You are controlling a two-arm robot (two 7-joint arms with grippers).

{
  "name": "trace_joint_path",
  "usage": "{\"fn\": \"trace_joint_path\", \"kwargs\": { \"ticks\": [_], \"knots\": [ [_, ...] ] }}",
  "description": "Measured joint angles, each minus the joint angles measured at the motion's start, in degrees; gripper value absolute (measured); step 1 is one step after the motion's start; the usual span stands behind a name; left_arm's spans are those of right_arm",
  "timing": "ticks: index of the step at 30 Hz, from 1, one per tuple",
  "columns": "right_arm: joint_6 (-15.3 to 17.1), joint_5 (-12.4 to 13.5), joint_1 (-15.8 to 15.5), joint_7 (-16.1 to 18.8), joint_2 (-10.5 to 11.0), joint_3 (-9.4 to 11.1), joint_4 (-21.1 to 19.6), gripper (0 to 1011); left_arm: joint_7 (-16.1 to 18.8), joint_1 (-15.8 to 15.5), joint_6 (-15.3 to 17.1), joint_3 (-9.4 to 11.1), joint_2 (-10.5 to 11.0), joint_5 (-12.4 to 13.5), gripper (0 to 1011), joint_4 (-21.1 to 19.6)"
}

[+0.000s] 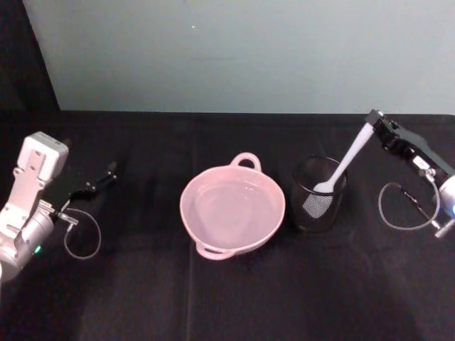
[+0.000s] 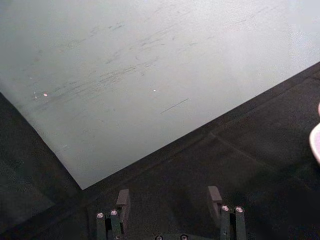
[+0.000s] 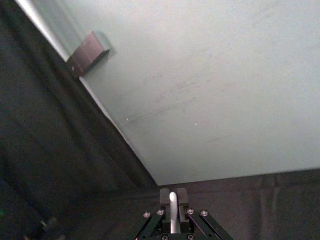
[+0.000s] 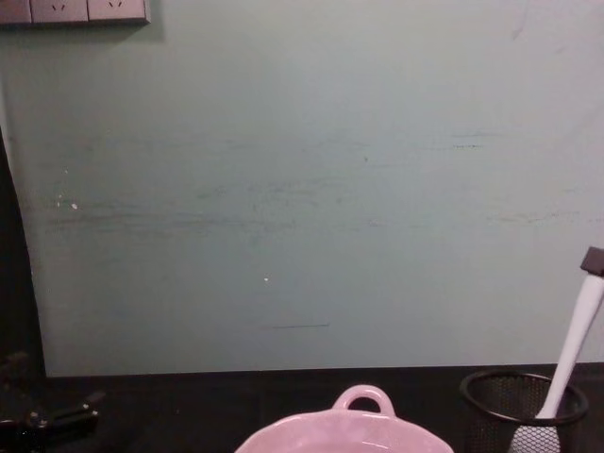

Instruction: Use the one hand to pick up the spoon and stir the clear water in the bowl.

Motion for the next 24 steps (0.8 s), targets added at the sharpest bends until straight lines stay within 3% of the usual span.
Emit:
{"fn": "trace_joint_path", "kwargs": {
  "ticks": [3,10,24],
  "knots": [
    [-0.5,-4.9,0.2,-2.2,1.6,-0.8,-3.1,94,0.0,0.0,0.0,0.0,0.0,0.0,1011,0.0],
    [0.2,-11.5,1.6,-4.1,4.0,-1.7,-8.1,94,0.0,0.0,0.0,0.0,0.0,0.0,1011,0.0],
    [5.5,-17.0,5.6,-4.4,5.7,-1.9,-15.3,94,0.0,0.0,0.0,0.0,0.0,0.0,1011,0.0]
  ]
}}
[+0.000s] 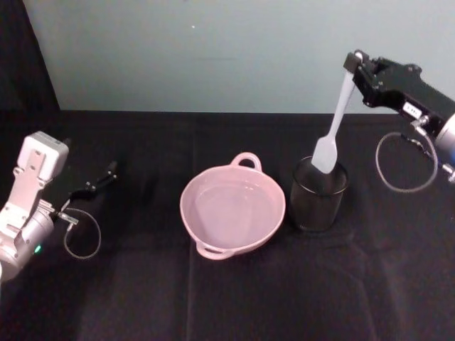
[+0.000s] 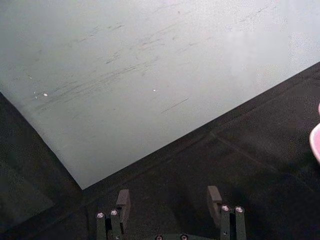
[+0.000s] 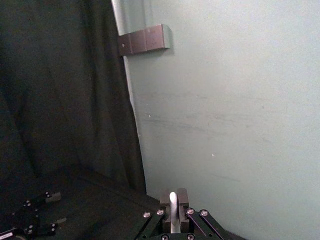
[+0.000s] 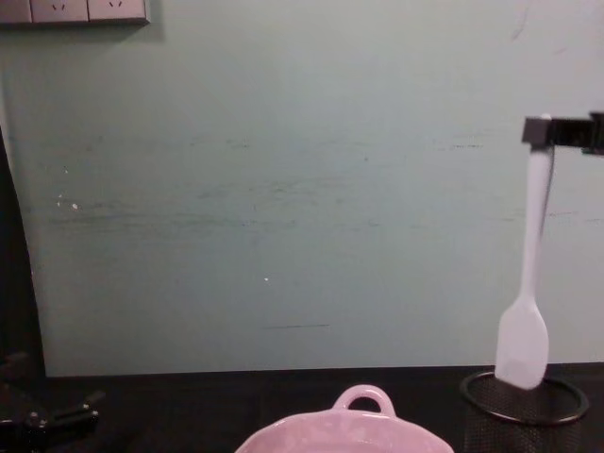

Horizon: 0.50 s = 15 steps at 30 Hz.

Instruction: Use the one hand to pick up the spoon and stir the clear water in the bowl.

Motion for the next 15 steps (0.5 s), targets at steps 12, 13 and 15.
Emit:
{"fn": "trace_joint_path", "kwargs": {
  "ticks": [12,13,15],
  "knots": [
    [2.6,-1.2,1.5,0.2,0.0,0.4,-1.5,94,0.0,0.0,0.0,0.0,0.0,0.0,1011,0.0],
    [2.6,-1.2,1.5,0.2,0.0,0.4,-1.5,94,0.0,0.0,0.0,0.0,0.0,0.0,1011,0.0],
    [2.5,-1.2,1.5,0.2,0.0,0.4,-1.5,94,0.0,0.0,0.0,0.0,0.0,0.0,1011,0.0]
  ]
}}
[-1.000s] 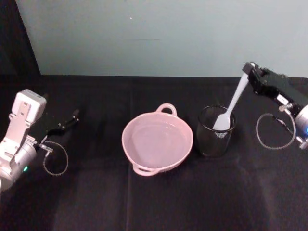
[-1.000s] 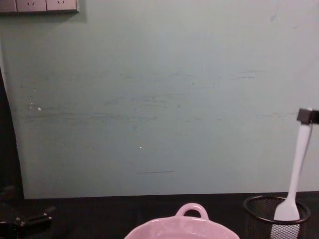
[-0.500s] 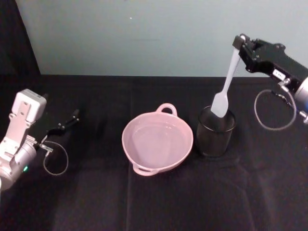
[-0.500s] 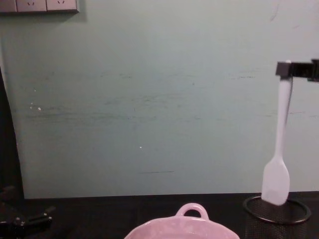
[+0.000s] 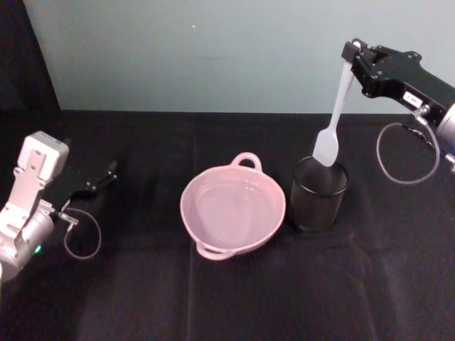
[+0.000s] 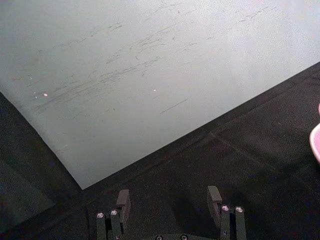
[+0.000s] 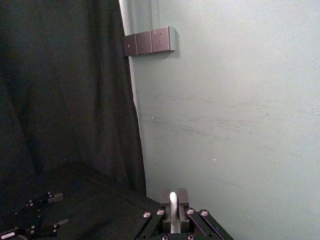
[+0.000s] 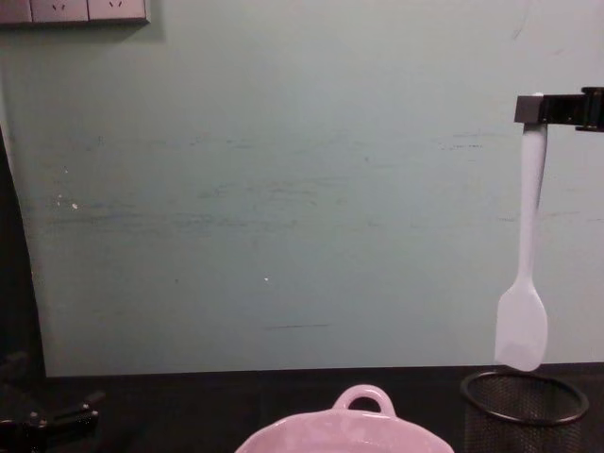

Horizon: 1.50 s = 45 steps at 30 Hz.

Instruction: Use the one hand to pick up the spoon and stir the clear water in the bowl.

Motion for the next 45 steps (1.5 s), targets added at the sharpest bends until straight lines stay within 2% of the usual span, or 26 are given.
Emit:
{"fn": "trace_joint_path", "kwargs": {
  "ticks": [28,35,40,44,45],
  "knots": [
    [-0.2,0.0,-0.2,0.0,-0.2,0.0,0.0,94,0.0,0.0,0.0,0.0,0.0,0.0,1011,0.0],
    [0.9,-1.8,1.9,1.5,-2.4,-2.4,-0.5,94,0.0,0.0,0.0,0.0,0.0,0.0,1011,0.0],
    [1.2,-3.3,4.9,3.6,-5.5,-5.9,1.6,94,0.0,0.0,0.0,0.0,0.0,0.0,1011,0.0],
    [0.7,-4.7,6.9,5.8,-8.2,-9.1,5.0,94,0.0,0.0,0.0,0.0,0.0,0.0,1011,0.0],
    [0.7,-4.7,6.9,5.8,-8.2,-9.1,5.0,94,0.0,0.0,0.0,0.0,0.0,0.0,1011,0.0]
  ]
}}
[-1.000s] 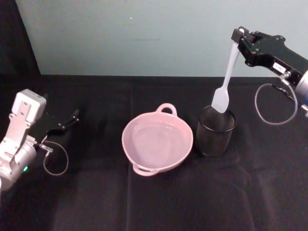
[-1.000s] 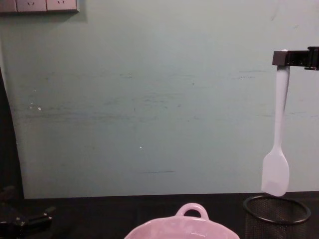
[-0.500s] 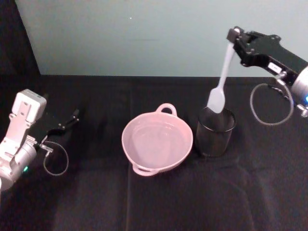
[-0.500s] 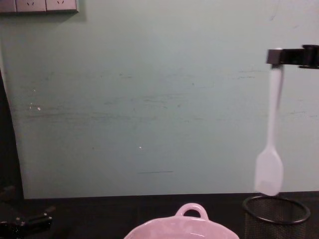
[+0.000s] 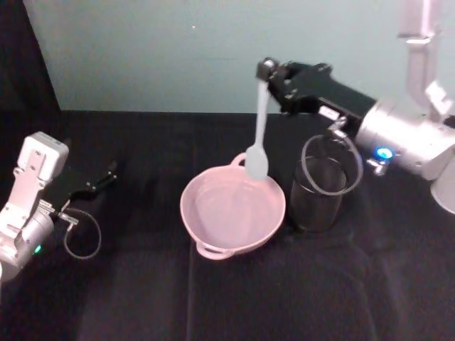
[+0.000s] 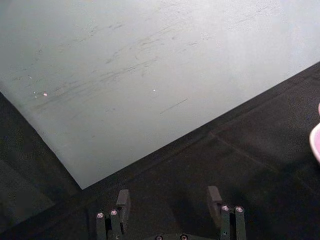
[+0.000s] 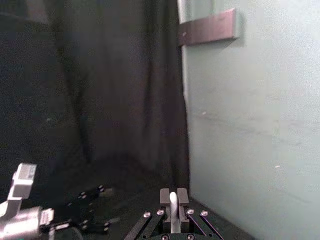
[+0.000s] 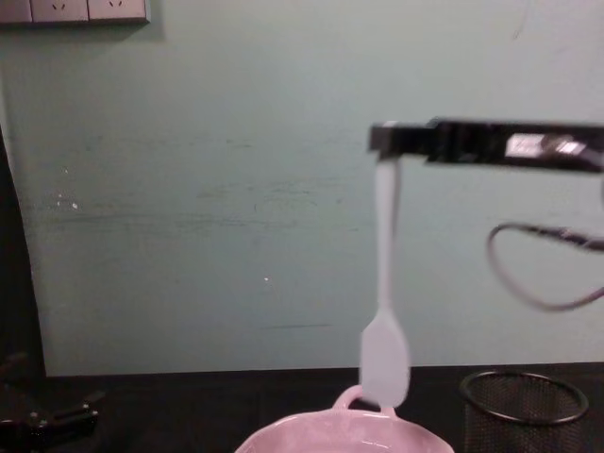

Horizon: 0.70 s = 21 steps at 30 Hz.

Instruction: Use the one hand to pick up the spoon and stir the clear water in the bowl.

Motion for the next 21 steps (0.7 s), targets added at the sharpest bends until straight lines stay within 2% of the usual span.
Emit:
{"fn": "trace_joint_path", "kwargs": {
  "ticks": [3,7,14,21],
  "knots": [
    [-1.1,-1.2,0.7,1.6,-1.7,-2.1,2.7,94,0.0,0.0,0.0,0.0,0.0,0.0,1011,0.0],
    [-2.3,-2.2,0.8,3.0,-3.1,-3.7,5.1,94,0.0,0.0,0.0,0.0,0.0,0.0,1011,0.0],
    [-4.0,-3.7,-0.2,4.7,-4.2,-5.1,7.1,94,0.0,0.0,0.0,0.0,0.0,0.0,1011,0.0],
    [-4.4,-4.5,-0.4,5.6,-5.6,-5.9,8.9,94,0.0,0.0,0.0,0.0,0.0,0.0,1011,0.0]
  ]
}}
